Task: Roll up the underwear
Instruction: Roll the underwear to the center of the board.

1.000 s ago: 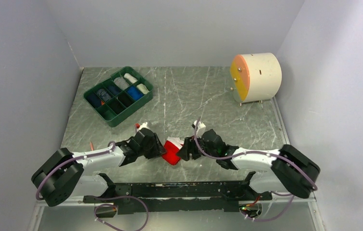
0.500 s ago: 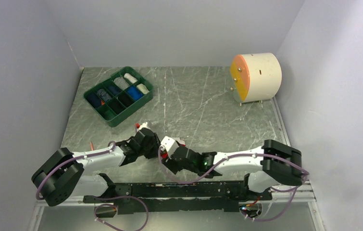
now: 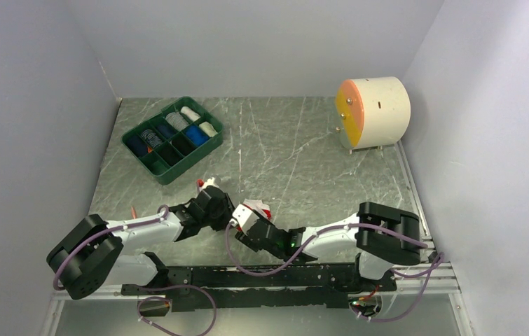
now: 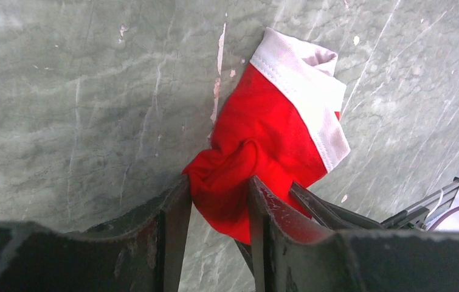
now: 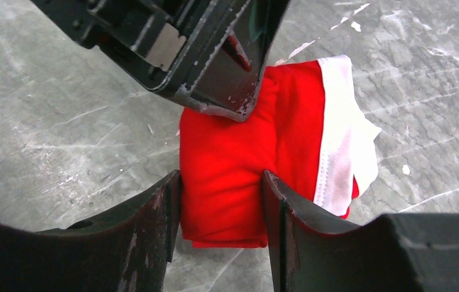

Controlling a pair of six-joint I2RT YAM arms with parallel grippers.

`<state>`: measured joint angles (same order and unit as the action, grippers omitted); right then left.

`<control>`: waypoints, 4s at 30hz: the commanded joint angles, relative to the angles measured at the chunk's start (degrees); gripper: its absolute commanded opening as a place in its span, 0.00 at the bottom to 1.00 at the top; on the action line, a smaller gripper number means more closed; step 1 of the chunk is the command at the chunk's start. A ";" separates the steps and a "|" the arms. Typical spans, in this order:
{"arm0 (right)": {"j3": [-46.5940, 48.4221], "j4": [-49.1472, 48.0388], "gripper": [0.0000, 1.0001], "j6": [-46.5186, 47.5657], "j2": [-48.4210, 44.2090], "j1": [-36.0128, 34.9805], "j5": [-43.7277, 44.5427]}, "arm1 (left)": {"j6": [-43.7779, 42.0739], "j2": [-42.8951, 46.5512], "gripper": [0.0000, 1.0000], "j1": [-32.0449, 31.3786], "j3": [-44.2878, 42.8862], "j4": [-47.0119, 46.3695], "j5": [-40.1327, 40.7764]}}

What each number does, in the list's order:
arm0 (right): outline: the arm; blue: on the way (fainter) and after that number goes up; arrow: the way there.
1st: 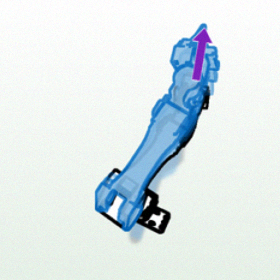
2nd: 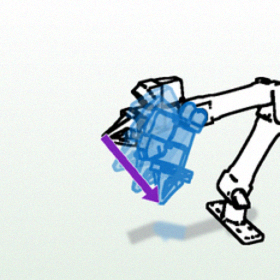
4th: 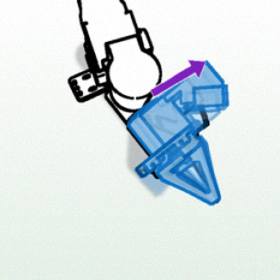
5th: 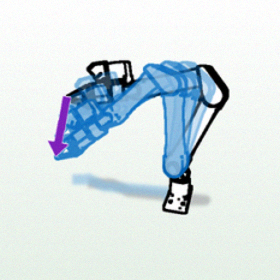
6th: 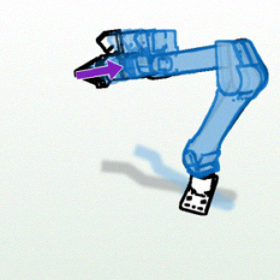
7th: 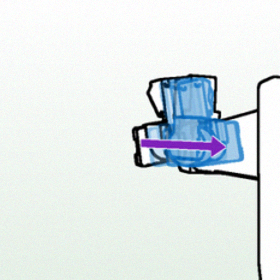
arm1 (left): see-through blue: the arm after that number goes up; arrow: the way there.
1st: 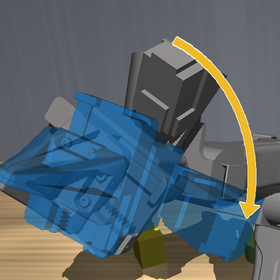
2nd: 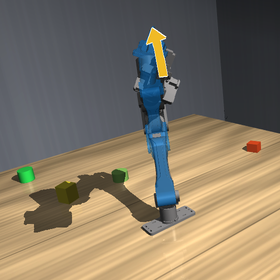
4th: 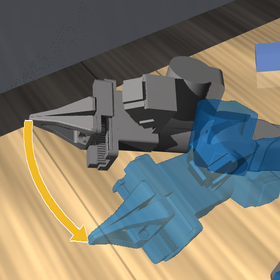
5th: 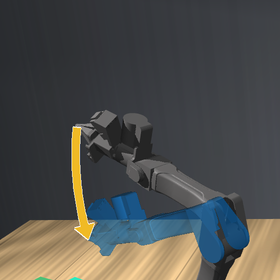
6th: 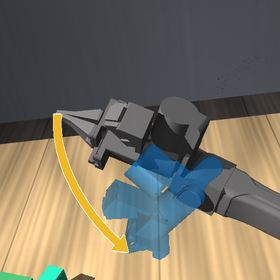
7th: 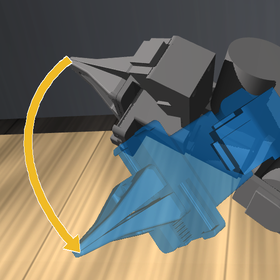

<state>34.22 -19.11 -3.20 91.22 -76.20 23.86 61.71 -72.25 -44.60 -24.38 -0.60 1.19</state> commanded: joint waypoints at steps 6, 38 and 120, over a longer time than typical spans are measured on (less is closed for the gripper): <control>-3.07 -0.70 0.51 -6.33 6.31 0.06 2.14 | 1.46 -0.79 0.46 -0.31 3.54 3.47 -2.17; -15.29 -32.08 0.12 -24.22 10.06 15.10 -39.90 | 1.64 -2.16 0.50 6.94 4.74 1.52 -5.19; -13.37 -46.47 0.09 -53.13 26.62 21.09 -47.31 | 1.98 19.56 0.73 10.67 13.58 -5.56 -9.33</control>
<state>22.22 -76.69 -54.63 114.17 -54.61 -20.64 62.46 -52.03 -34.13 -13.82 4.38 -7.11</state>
